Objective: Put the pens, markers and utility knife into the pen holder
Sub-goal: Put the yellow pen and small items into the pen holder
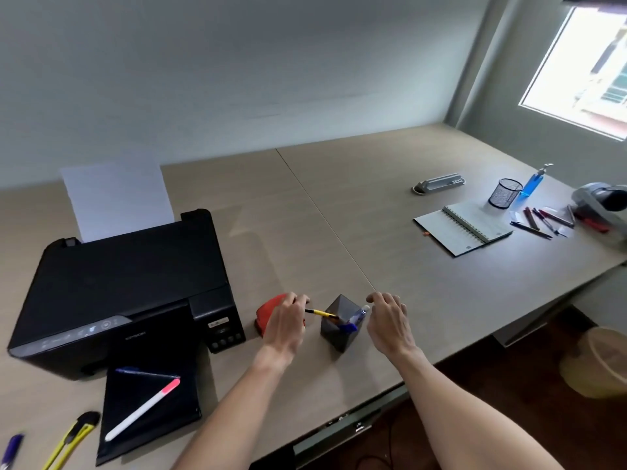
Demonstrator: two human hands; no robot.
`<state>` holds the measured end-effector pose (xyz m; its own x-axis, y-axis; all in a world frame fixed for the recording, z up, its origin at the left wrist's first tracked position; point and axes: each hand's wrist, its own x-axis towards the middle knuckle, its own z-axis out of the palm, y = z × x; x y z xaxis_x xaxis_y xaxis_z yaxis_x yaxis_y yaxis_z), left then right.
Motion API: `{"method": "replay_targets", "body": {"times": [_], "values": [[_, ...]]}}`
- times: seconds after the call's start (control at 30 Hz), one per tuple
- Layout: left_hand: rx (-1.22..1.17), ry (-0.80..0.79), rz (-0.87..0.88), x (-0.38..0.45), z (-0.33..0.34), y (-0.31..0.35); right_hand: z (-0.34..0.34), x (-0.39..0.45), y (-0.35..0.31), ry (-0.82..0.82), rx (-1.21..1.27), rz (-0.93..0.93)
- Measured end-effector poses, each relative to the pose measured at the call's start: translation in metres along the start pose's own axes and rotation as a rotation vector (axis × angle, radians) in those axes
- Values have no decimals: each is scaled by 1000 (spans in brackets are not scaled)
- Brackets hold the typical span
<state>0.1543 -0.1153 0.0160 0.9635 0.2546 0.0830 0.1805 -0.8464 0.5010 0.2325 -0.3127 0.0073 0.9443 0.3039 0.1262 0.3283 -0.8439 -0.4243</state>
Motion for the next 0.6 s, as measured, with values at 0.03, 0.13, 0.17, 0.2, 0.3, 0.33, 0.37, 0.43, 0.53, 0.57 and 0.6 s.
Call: {"method": "replay_targets", "body": {"times": [0.03,0.13,0.17,0.2,0.3,0.33,0.37,0.43,0.53,0.57,0.6], "values": [[-7,2,24,1,2,3,-2,-2,3,10,-1,1],[-45,5,50,2,10,5,-6,-8,6,37,0,6],[-55,15,46,2,12,4,-6,-9,6,45,6,5],[-67,23,32,-1,13,2,-6,-11,4,53,19,0],[-111,28,-52,-19,17,-13,0,-18,-6,52,91,-63],[-117,25,-84,-30,18,-23,5,-20,-12,36,101,-102],[-121,16,-114,-42,19,-34,12,-23,-18,11,102,-142],[-108,-16,-167,-70,17,-60,29,-29,-33,-41,108,-209],[17,-27,-224,-111,-1,-97,56,-36,-63,-79,1,-286],[44,1,-253,-123,-10,-110,64,-37,-75,-83,-38,-320],[60,44,-295,-134,-19,-122,73,-38,-89,-92,-56,-356]]}}
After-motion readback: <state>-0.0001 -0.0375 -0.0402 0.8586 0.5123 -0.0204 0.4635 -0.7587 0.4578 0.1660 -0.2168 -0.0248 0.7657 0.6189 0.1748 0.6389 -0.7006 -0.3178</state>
